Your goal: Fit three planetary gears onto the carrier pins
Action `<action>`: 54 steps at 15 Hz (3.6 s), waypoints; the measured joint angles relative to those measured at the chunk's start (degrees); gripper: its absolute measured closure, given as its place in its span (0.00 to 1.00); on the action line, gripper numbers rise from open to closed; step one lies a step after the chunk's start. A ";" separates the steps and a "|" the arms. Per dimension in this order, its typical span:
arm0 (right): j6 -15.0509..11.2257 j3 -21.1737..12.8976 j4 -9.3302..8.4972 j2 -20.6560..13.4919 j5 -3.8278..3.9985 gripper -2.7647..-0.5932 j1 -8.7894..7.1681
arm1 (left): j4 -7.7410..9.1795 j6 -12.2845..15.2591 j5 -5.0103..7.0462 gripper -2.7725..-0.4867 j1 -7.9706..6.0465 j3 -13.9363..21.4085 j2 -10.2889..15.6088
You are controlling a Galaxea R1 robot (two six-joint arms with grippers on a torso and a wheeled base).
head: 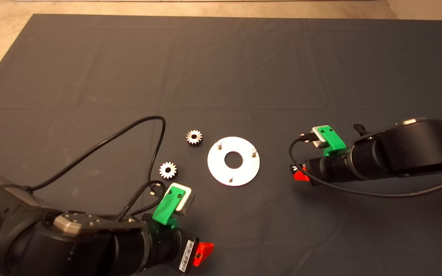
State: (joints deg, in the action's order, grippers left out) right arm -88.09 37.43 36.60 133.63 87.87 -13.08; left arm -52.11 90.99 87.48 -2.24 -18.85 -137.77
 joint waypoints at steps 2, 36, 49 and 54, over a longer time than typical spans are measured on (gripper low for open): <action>0.97 1.17 0.00 0.00 0.00 0.33 -0.01 | 0.00 0.00 0.00 0.13 0.01 0.00 -0.02; 3.70 9.79 1.77 3.55 -0.02 0.41 3.44 | 0.00 -0.87 -0.01 0.13 -0.01 0.00 0.00; 5.07 10.86 2.46 3.83 -0.90 0.68 3.72 | 0.00 -0.87 0.00 0.13 0.01 0.00 0.02; 5.09 10.86 2.49 3.83 -0.85 0.75 3.69 | 0.00 -0.87 0.00 0.13 -0.02 0.00 0.23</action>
State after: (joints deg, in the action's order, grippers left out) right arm -82.99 48.29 39.08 137.46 87.02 -9.39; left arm -52.11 90.13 87.48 -2.26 -18.85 -137.53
